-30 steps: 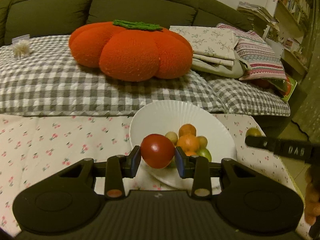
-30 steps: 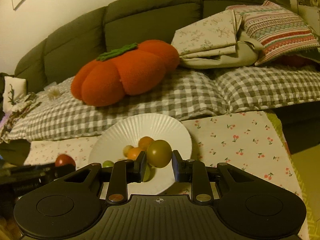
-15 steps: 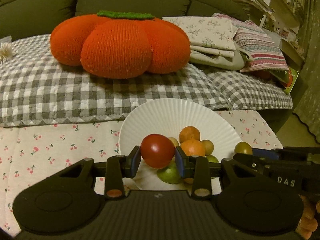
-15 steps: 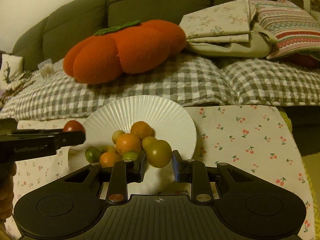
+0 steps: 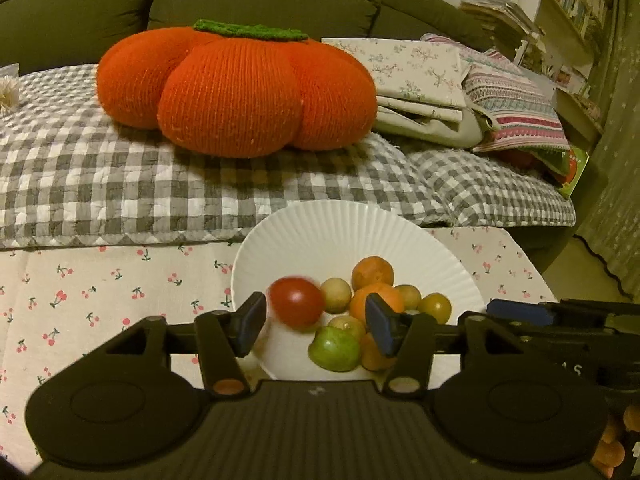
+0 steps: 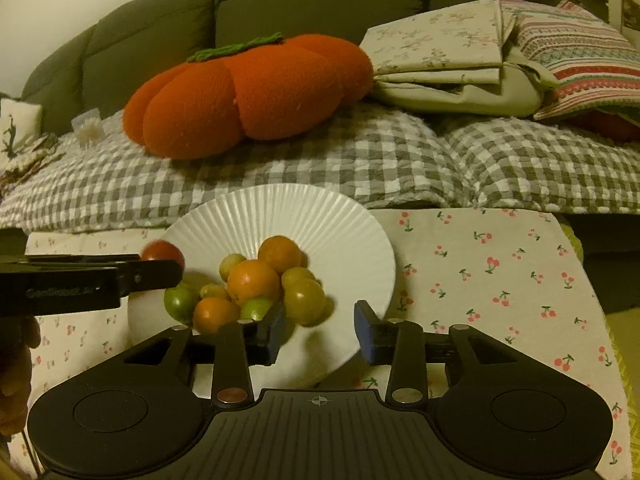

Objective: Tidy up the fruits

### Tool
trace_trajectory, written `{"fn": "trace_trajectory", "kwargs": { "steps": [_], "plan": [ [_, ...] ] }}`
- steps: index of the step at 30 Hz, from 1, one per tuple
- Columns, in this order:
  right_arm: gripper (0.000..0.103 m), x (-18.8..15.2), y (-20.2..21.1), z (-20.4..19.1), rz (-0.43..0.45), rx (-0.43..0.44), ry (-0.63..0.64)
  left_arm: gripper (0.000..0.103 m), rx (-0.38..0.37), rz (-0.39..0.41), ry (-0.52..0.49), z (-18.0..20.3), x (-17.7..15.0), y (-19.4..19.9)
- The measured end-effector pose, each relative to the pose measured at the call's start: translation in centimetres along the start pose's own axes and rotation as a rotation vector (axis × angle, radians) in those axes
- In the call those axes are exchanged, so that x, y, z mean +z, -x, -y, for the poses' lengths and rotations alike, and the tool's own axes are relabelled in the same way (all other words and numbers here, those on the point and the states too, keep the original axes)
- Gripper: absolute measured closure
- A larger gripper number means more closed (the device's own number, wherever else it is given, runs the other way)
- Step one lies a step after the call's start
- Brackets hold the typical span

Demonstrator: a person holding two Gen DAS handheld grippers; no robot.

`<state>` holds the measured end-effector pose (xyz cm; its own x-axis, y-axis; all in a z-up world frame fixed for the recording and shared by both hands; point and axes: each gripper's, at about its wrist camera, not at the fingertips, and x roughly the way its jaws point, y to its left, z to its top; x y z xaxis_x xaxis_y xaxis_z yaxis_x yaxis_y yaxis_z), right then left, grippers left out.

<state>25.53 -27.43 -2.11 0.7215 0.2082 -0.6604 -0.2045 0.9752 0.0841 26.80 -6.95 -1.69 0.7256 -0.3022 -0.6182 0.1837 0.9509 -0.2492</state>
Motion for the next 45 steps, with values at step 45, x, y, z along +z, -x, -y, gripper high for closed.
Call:
{"fn": "trace_trajectory", "kwargs": {
  "steps": [45],
  "plan": [
    [0.041,-3.2,12.0,-4.2,0.054,0.070,-0.087,0.025,0.344,0.070,0.031,2.7,-8.9,16.7]
  ]
}}
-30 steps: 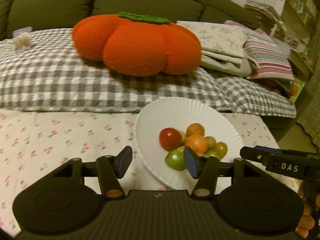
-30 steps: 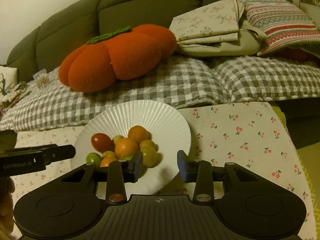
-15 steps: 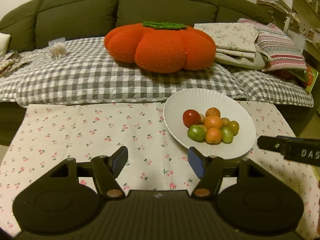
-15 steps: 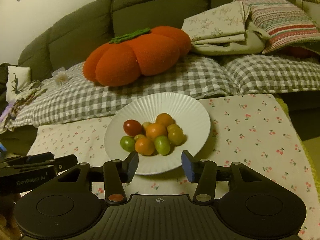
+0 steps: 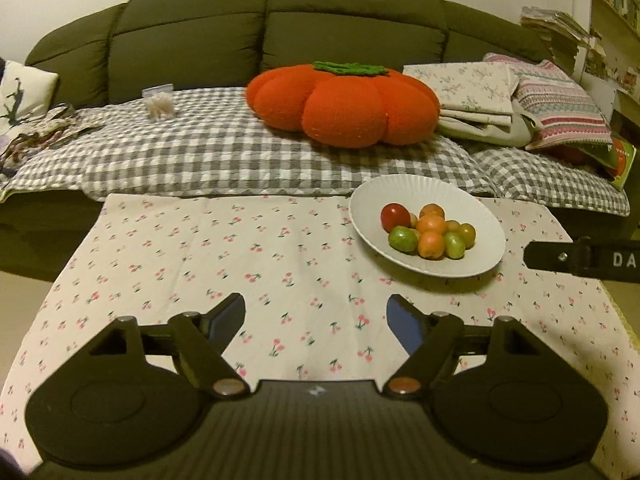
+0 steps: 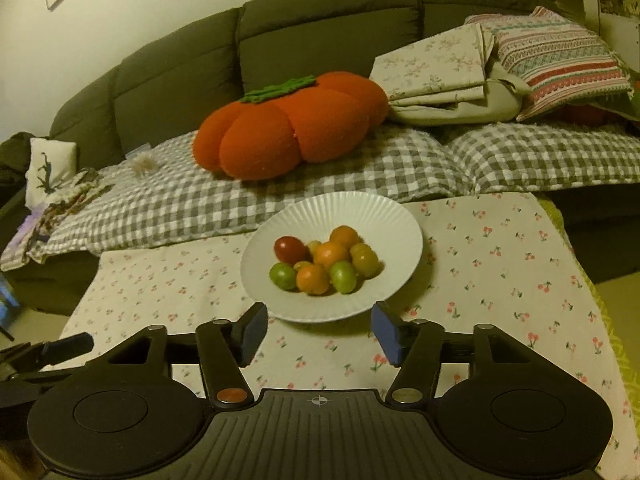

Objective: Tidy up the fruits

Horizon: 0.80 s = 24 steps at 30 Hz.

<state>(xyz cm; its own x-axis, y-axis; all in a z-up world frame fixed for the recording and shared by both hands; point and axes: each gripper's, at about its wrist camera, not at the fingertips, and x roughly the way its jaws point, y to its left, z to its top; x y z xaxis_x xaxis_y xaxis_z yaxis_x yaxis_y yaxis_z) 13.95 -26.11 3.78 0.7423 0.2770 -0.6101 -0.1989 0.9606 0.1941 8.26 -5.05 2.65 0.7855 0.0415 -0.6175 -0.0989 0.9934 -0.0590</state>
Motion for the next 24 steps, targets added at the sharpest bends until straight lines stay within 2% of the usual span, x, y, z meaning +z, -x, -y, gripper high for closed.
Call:
{"fn": "trace_trajectory", "kwargs": {
  "steps": [5,9,15,18,24],
  "plan": [
    [0.035,-1.5,2.3,-1.1,0.024,-0.016,0.029,0.021,-0.001,-0.004,0.008,-0.4,-1.3,1.6],
    [0.023,-2.7,4.0,-1.7,0.043,-0.033,0.036,0.013,0.012,0.002,0.004,-0.5,-2.3,2.4],
    [0.014,-4.5,5.1,-2.8,0.047,-0.047,0.084,0.013,0.023,-0.021,0.017,-1.3,-3.2,2.0],
    [0.005,-4.7,4.9,-3.2,0.049,-0.064,0.106,0.011,0.026,-0.021,0.021,-1.5,-3.2,1.9],
    [0.004,-5.7,4.1,-3.8,0.031,-0.080,0.125,0.008,0.021,-0.035,0.006,-1.2,-3.4,1.7]
  ]
}}
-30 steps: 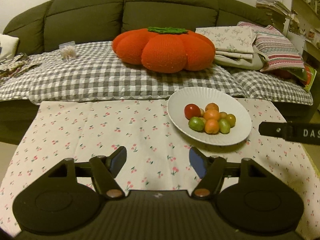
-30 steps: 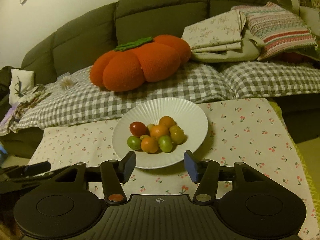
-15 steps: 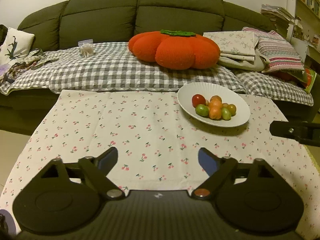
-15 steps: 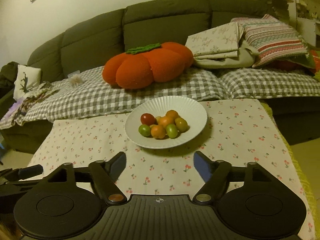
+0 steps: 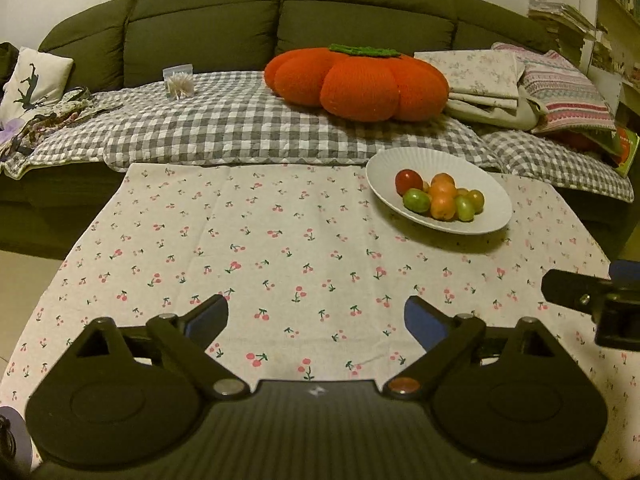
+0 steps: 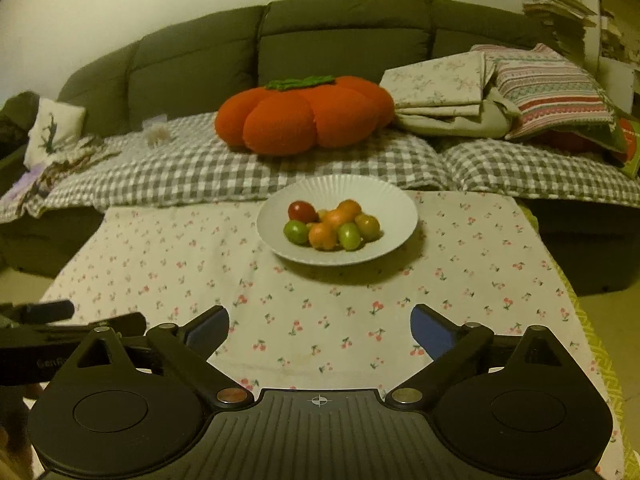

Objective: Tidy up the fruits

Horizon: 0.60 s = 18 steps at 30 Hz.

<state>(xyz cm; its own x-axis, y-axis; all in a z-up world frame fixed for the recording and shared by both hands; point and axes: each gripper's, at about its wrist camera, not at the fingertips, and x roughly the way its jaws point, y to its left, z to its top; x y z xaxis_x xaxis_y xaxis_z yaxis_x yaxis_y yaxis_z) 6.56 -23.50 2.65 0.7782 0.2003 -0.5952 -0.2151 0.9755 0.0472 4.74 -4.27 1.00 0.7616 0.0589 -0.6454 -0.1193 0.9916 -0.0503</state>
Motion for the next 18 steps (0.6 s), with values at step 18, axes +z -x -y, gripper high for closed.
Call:
{"fn": "trace_trajectory", "kwargs": {
  "steps": [18],
  "plan": [
    [0.003,-0.63,-0.76,0.41,-0.035,-0.007,-0.044,0.002,0.003,0.002,-0.006,0.09,0.00,0.07]
  ]
}}
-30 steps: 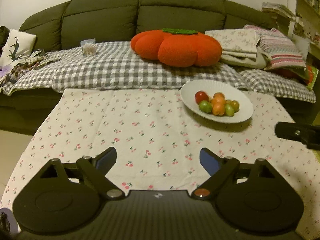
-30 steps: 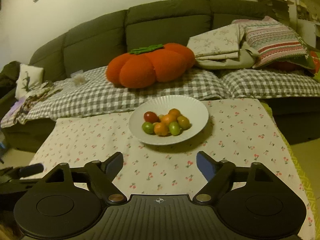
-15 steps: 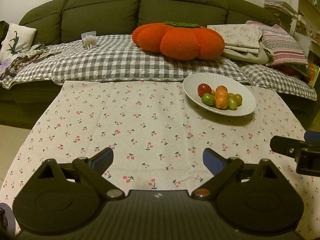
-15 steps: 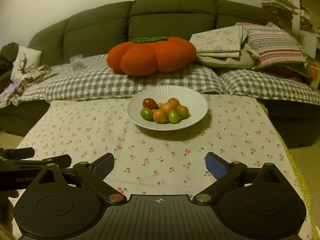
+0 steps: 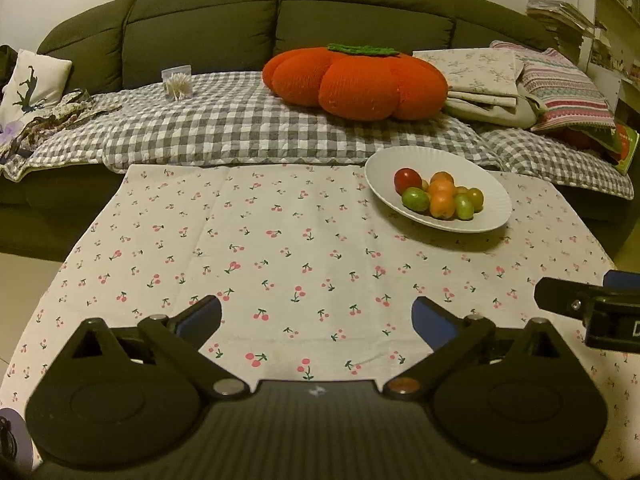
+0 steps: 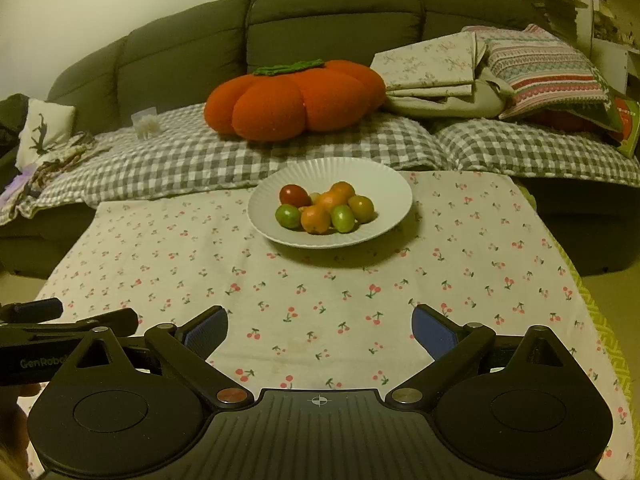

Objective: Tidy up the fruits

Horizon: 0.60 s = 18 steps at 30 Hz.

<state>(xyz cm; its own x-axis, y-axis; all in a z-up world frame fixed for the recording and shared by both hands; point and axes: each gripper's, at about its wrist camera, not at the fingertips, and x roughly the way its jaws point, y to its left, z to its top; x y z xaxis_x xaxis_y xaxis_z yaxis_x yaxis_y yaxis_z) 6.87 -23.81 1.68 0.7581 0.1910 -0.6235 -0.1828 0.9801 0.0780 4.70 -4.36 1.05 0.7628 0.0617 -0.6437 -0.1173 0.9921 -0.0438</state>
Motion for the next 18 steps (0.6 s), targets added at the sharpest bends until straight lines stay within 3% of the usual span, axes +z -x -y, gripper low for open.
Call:
{"fn": "trace_trajectory", "kwargs": {
  "steps": [18],
  "plan": [
    [0.003,-0.11,0.04,-0.02,-0.003,0.002,0.004,0.001,-0.002,-0.015,-0.010,0.38,-0.05,0.01]
  ]
}}
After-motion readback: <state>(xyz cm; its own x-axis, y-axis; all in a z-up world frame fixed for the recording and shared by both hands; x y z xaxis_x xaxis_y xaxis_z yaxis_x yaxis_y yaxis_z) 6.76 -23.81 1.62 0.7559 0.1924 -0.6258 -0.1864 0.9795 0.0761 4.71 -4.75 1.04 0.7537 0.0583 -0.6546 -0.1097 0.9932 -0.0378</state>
